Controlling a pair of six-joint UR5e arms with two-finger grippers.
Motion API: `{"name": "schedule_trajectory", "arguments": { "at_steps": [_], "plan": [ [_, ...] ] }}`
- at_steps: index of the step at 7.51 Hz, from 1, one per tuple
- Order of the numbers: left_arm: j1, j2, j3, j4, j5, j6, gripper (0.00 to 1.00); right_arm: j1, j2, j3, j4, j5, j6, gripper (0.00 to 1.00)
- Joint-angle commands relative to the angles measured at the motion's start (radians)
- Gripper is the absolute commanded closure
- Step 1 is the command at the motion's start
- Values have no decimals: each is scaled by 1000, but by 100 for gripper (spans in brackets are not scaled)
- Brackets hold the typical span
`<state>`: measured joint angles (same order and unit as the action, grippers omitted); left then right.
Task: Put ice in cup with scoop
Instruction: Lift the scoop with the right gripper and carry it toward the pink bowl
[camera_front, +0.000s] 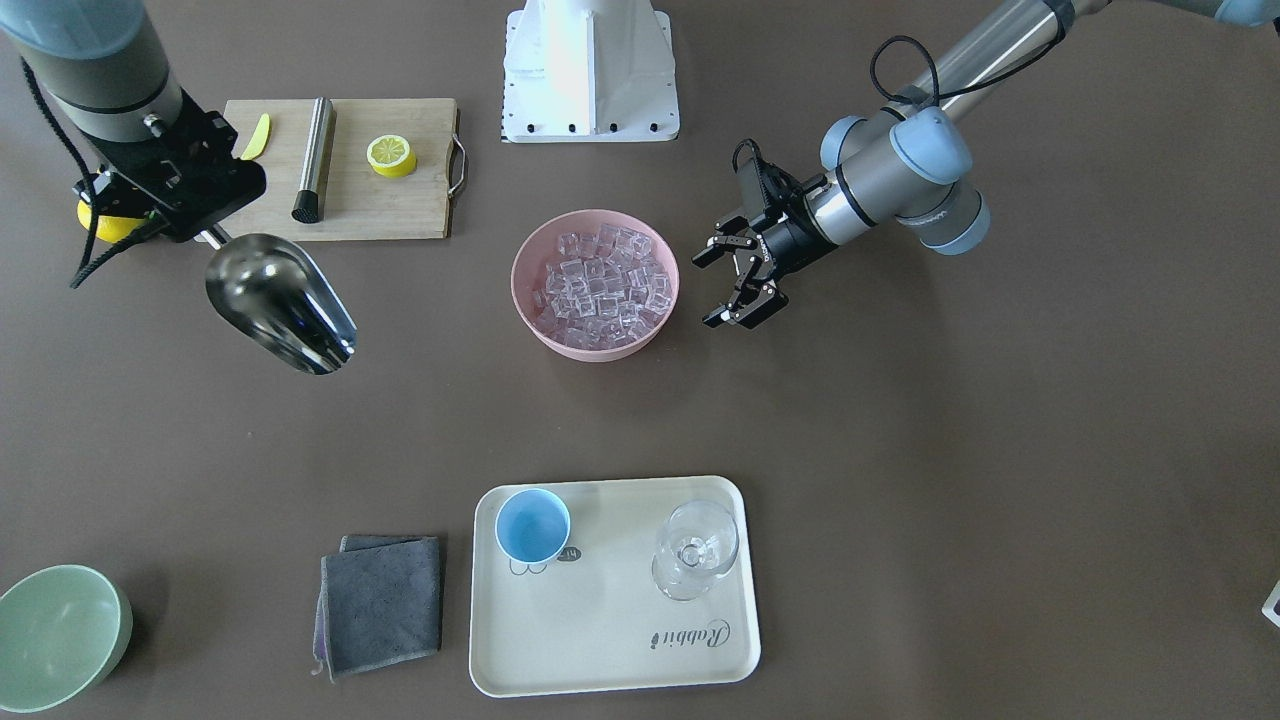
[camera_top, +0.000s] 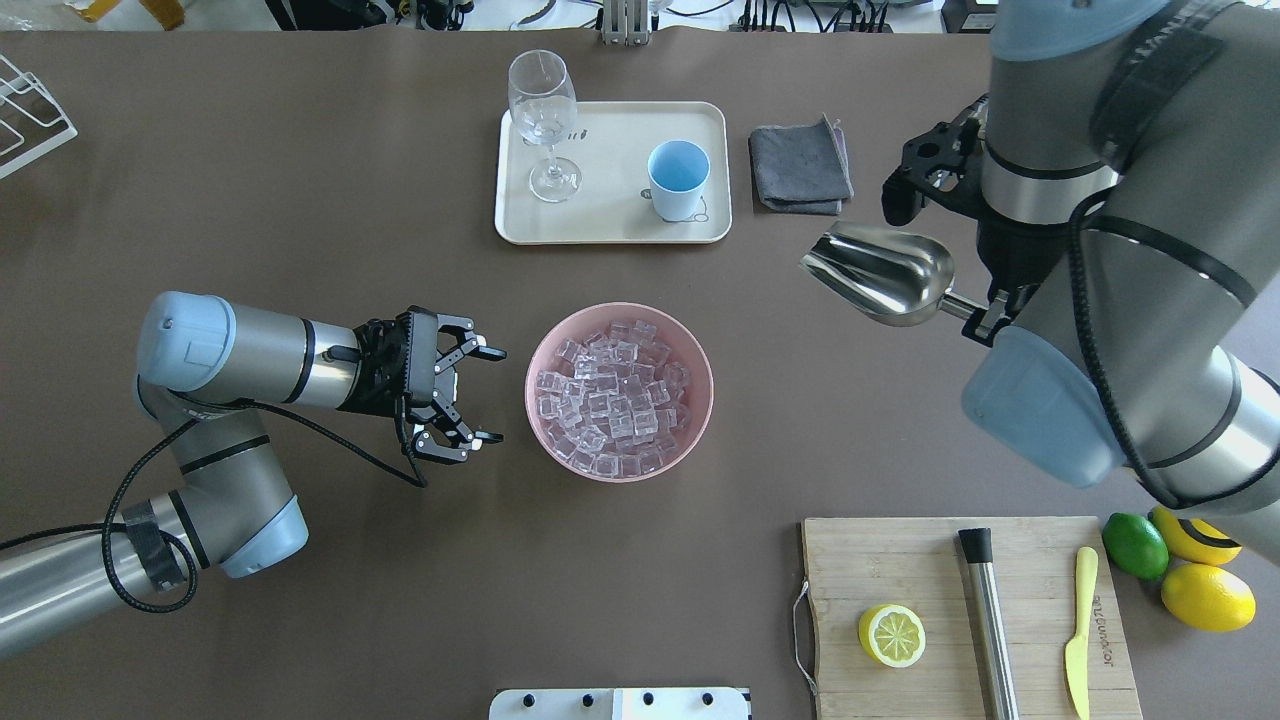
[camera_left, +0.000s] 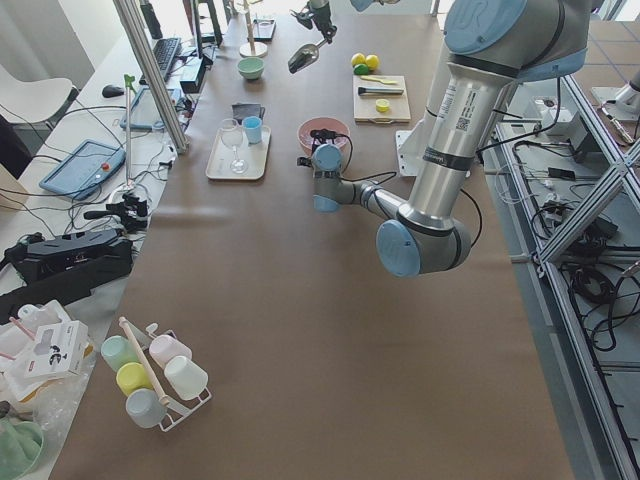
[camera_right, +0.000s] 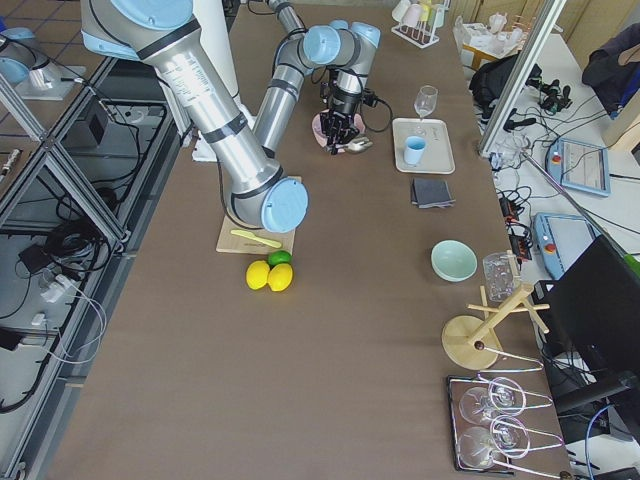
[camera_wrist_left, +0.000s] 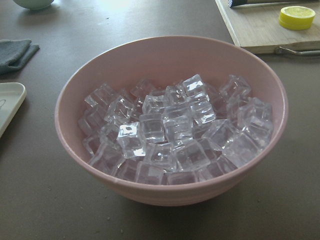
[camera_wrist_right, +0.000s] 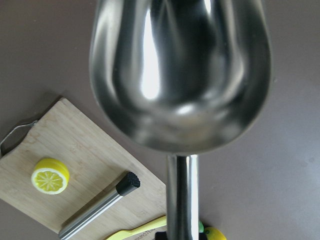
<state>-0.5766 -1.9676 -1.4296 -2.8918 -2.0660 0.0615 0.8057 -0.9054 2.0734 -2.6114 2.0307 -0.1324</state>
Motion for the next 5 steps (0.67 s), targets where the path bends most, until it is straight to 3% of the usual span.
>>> {"name": "schedule_trajectory", "arguments": {
  "at_steps": [1, 2, 5],
  "plan": [
    [-23, 4, 5, 0, -19, -6, 2, -111, 234, -123, -177, 73, 2, 100],
    [-28, 4, 6, 0, -10, -6, 2, -111, 278, -153, -206, 160, 4, 100],
    [-20, -2, 12, -1, -12, -5, 2, -170, 312, -298, -226, 296, 108, 100]
  ]
}}
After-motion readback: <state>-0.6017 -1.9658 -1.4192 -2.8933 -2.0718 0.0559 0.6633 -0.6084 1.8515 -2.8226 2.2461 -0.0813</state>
